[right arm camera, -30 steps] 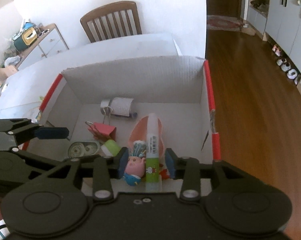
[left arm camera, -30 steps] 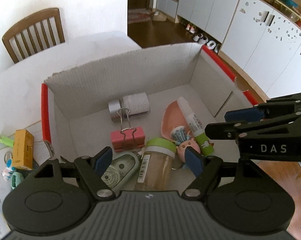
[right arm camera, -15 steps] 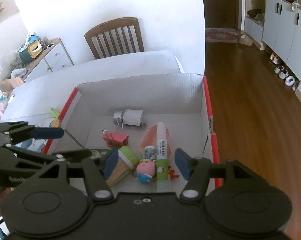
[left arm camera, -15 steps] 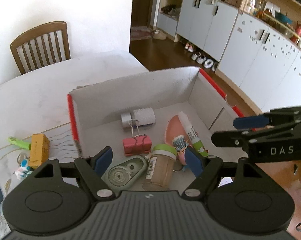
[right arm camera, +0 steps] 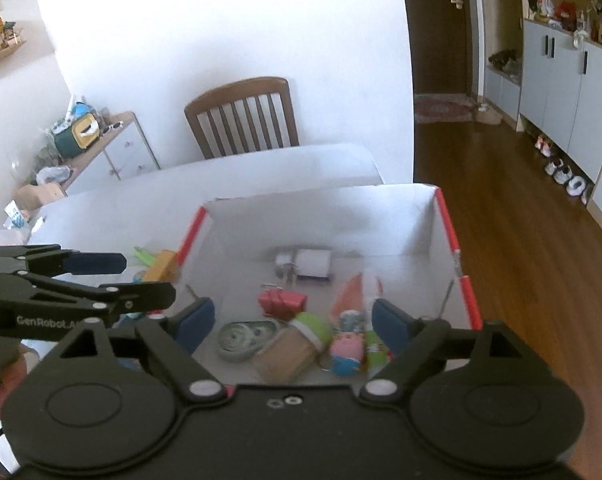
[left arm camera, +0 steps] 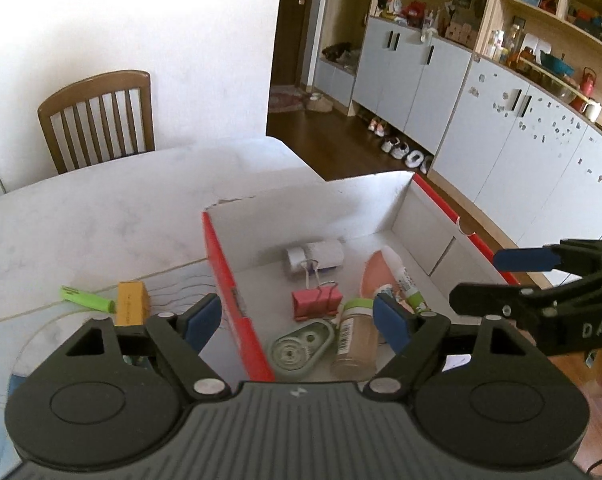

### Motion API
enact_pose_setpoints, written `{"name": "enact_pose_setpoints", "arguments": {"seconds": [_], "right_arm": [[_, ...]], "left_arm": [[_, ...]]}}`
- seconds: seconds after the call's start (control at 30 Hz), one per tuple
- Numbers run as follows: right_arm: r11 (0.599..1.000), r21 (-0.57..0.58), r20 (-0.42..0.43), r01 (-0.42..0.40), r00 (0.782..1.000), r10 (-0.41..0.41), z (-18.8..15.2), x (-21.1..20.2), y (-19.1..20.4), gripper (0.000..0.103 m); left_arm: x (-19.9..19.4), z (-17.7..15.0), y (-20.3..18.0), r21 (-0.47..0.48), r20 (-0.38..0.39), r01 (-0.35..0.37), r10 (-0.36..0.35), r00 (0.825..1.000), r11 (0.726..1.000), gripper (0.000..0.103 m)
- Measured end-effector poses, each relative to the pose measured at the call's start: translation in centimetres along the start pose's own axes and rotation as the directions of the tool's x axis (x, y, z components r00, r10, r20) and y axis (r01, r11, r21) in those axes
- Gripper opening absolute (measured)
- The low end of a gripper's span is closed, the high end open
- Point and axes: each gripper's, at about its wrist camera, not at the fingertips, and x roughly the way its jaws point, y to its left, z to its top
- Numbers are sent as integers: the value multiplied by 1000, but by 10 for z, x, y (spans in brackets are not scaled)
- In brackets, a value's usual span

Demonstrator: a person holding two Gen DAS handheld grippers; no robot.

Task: Organize rigid objects
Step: 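Withdraw both tools from the box toward the highlighter and yellow box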

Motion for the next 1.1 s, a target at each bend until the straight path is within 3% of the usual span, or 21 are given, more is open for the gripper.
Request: {"name": "enact_pose_setpoints", "arguments": {"seconds": [0.27,0.87,0.93,1.0,1.1], "right_arm": [[1000,3,46,-4,999,4,-11,-1,48,102],[1000,-26,26,7,1000,-7,-24,35,149,103],[1000,-25,20,3,1000,-2,-24,40,157,103],[1000,-26,13,1,1000,-1,-25,45,164,103],[1000,-29,2,1,1000,-1,-24,53,172,103]], "left_arm": [[-17,-10,39,-8,14,14,-14,1000,1000,83],[-34,-28,144,-57,33,24,-22,999,998,87],[-34,-31,155,-72,39,24,-21,999,997,91],[-33,-33,167,-86,50,21,-17,999,996,103],[-29,-35,182,-97,62,0,6,998,995,103]]}}
